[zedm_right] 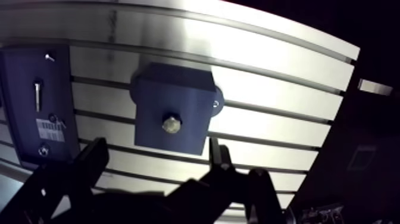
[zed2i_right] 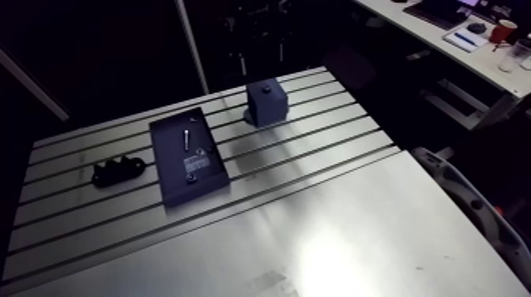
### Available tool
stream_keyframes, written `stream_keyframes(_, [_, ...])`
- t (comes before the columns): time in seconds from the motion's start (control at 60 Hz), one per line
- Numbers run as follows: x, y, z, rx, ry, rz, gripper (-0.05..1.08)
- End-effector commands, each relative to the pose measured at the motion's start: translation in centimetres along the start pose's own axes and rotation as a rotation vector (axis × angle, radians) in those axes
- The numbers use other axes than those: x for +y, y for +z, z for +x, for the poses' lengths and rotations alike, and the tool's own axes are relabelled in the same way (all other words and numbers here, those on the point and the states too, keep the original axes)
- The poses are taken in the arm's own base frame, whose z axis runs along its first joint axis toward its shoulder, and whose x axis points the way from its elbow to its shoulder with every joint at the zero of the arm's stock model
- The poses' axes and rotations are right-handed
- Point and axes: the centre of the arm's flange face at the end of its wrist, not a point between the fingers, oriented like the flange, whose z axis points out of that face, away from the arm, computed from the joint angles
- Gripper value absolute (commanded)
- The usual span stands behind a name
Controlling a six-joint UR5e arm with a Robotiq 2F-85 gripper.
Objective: Pick up the M10 bolt and insert it into the hex recess until seated.
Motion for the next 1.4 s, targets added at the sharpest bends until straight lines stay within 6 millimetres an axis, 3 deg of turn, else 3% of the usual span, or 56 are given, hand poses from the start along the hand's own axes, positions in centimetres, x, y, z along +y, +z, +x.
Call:
stream_keyframes(0.017, [-0.1, 1.3, 0.3, -0.015, 0.056, 0.014, 0.38])
stream_keyframes(0.183, [0.4, 1.5, 0.1, -0.011, 0.063, 0.010, 0.49])
stream_keyframes(0.65, [-0.2, -0.6, -0.3, 0.011, 0.083, -0.019, 0.50])
stream_keyframes(1.4, [0.0, 1.1, -1.4, 0.012, 0.112, -0.015, 0.52])
